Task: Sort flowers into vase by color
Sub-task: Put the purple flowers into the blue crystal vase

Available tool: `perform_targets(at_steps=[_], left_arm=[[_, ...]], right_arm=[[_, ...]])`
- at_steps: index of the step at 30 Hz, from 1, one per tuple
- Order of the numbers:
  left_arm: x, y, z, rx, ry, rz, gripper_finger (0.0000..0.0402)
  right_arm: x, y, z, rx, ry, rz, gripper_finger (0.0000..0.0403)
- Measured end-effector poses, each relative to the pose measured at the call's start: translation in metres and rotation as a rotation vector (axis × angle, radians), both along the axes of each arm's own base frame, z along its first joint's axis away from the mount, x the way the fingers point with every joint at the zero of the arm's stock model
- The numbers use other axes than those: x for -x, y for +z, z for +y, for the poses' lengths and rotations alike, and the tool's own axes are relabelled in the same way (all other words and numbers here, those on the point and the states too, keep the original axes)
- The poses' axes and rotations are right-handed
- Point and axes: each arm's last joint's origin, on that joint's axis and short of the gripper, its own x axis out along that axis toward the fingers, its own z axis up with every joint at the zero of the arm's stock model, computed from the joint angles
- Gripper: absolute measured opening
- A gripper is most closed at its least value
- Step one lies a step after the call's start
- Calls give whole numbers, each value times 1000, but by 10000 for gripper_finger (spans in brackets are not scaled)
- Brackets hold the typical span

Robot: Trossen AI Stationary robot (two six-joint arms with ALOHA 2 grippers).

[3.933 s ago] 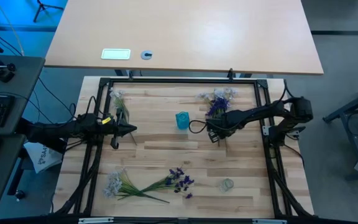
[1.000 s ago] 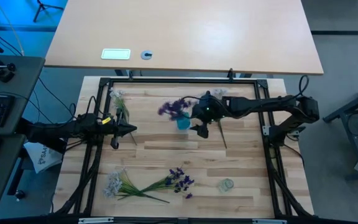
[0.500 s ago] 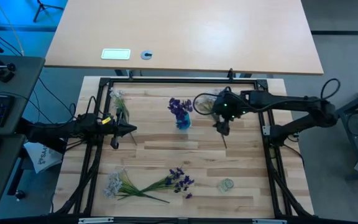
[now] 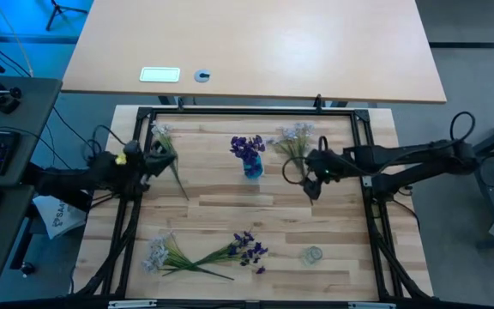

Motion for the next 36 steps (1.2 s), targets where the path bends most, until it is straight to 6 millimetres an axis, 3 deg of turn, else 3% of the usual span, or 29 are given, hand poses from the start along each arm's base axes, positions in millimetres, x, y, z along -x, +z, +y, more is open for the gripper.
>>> perform_targets(at_steps=[2,4,8,13,21,28,31,36], left_arm=[[-4,13,-1,-1,-26,153,0],[-13,21,-3,20,-98,418,0],[-33,40,-16,43,-384,864,0],[-56,41,-50,-12,-652,1222,0],[-89,9,-122,-81,-681,1254,0],[-105,-16,-180,-54,-859,1177,0],[-117,-22,-196,-24,-902,1075,0],[-132,-33,-201,80,-893,1039,0]], right_arm=[[4,-5,1,-24,-34,-28,304],[7,-8,1,-38,-53,-47,304],[11,-8,1,-21,-53,-62,304],[11,-7,0,36,-38,-53,304],[11,-8,0,93,38,-27,304],[14,-10,-1,166,111,22,304],[15,-11,-1,181,128,39,304],[16,-11,-1,181,129,55,304]])
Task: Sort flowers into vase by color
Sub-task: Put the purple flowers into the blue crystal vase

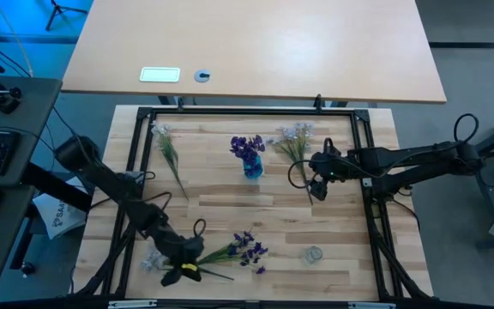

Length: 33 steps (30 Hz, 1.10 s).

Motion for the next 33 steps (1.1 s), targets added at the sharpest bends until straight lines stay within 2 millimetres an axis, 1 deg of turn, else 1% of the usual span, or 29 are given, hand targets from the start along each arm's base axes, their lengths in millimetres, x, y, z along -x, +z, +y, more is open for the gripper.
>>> perform_targets(at_steps=[6,10,13,15,21,22,25,27,28,30,33], left_arm=[[-5,-13,-1,24,50,84,0],[-5,-17,-2,44,59,135,0],[-6,-23,5,101,148,316,12],[-6,-22,10,143,144,383,30],[-4,-6,12,278,99,484,105],[-4,-1,12,301,74,494,117],[-4,23,8,386,-42,509,144],[-5,40,6,411,-58,513,150],[-4,47,6,393,-56,514,150],[-4,59,6,305,-44,505,146],[-2,73,7,52,29,441,133]], right_arm=[[0,0,-1,26,-16,-3,304],[0,0,-1,43,-27,-4,304],[0,0,-1,33,-25,-5,304],[0,0,-1,18,-21,-1,304],[1,0,0,4,2,7,304],[1,0,0,1,-1,6,304],[0,0,1,-32,12,-5,304],[-1,3,3,-94,53,-37,304],[-2,5,5,-132,80,-66,304],[-1,13,8,-210,110,-120,304],[2,29,15,-288,94,-198,304]])
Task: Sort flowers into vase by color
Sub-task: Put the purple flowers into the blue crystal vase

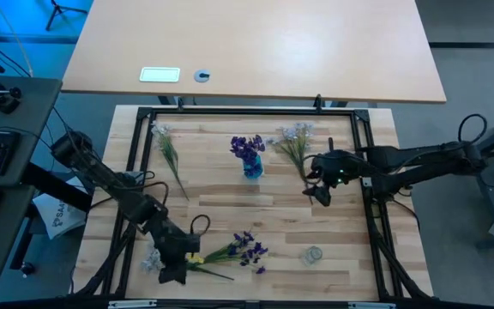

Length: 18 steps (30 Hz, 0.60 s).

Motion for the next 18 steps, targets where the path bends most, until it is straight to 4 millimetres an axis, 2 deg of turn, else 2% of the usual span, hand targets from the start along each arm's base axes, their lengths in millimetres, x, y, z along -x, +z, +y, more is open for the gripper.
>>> perform_targets(at_steps=[3,5,10,13,18], left_arm=[[-2,7,-3,-262,56,-120,124],[-6,4,-8,-347,89,-186,123],[-2,-31,-33,-479,-36,-143,135],[-2,-50,-41,-534,-85,-111,154],[-12,-73,-41,-618,-82,-73,191]], right_arm=[[4,14,12,-112,-15,-58,304],[5,22,23,-199,-24,-99,304],[4,30,53,-364,-29,-164,304],[5,28,67,-365,-64,-168,304],[4,18,79,-303,-114,-131,304]])
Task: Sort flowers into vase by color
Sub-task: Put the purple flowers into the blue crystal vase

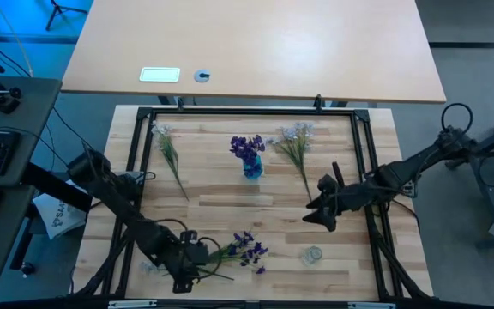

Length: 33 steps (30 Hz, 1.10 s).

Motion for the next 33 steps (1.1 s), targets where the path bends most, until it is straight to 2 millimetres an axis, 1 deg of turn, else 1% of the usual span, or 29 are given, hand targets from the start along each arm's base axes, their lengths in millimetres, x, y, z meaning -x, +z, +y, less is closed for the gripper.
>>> perform_targets(at_steps=[3,6,10,13,16,18,20,22,24,25,26,27,28,30,33], left_arm=[[-7,-12,3,-38,10,24,209],[-14,-21,7,-55,55,34,218],[-22,-36,12,-82,101,71,220],[-26,-46,15,-59,122,126,220],[-29,-50,15,-31,122,155,219],[-31,-52,16,-33,159,155,212],[-32,-52,17,-53,197,137,190],[-33,-52,21,-54,242,138,149],[-35,-52,25,-40,291,153,89],[-35,-51,27,-37,303,155,52],[-36,-48,29,-32,311,150,28],[-37,-43,31,-26,331,116,16],[-38,-33,34,-25,356,66,15],[-33,-3,44,-41,421,-49,14],[-23,45,58,-83,532,-309,4]], right_arm=[[-3,-7,2,38,-15,33,304],[-7,-11,4,64,-6,49,304],[-9,-14,5,100,17,57,304],[-9,-14,5,118,32,56,304],[-8,-14,5,152,59,55,304],[-8,-15,5,172,75,54,304],[-7,-15,5,188,85,60,304],[-7,-16,4,197,91,64,304],[-7,-16,4,206,96,68,304],[-7,-16,4,205,96,67,304],[-7,-15,4,204,97,65,304],[-6,-15,4,202,98,62,304],[-5,-14,4,201,105,55,304],[-2,-9,4,205,129,24,304],[6,-1,3,219,159,-22,304]])
